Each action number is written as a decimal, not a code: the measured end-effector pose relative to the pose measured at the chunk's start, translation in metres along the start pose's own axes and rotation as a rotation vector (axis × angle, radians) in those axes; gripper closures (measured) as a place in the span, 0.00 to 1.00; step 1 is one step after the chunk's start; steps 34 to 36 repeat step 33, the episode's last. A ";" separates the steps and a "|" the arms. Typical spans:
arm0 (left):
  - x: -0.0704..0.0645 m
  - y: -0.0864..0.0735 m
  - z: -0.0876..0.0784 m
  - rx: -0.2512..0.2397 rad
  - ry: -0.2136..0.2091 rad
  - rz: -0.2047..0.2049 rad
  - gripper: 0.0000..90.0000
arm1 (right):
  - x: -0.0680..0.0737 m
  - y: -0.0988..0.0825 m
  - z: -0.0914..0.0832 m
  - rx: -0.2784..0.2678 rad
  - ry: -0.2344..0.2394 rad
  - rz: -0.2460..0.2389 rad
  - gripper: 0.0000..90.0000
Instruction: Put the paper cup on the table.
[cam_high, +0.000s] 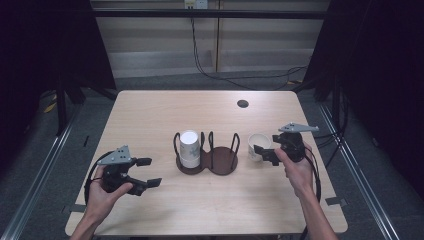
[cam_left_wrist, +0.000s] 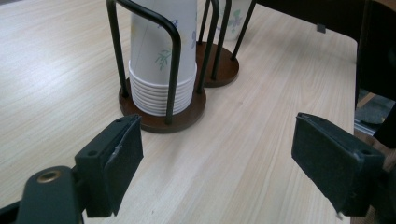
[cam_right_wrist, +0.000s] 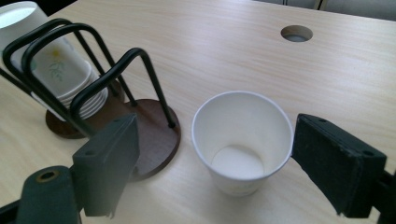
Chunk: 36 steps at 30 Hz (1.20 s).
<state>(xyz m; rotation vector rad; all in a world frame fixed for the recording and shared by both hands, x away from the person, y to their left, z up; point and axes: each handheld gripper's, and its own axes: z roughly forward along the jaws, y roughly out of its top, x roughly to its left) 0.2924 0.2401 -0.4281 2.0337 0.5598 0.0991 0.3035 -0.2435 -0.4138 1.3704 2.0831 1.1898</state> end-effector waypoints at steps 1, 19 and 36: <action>-0.001 -0.001 0.000 -0.004 0.003 -0.007 0.18 | 0.002 -0.002 -0.003 -0.004 0.000 -0.001 0.16; -0.007 -0.009 -0.005 -0.057 0.001 -0.061 0.18 | 0.040 -0.043 -0.028 -0.056 0.096 -0.019 0.17; -0.022 -0.015 0.002 -0.031 0.010 -0.093 0.19 | 0.051 -0.068 -0.023 -0.029 0.111 -0.029 0.17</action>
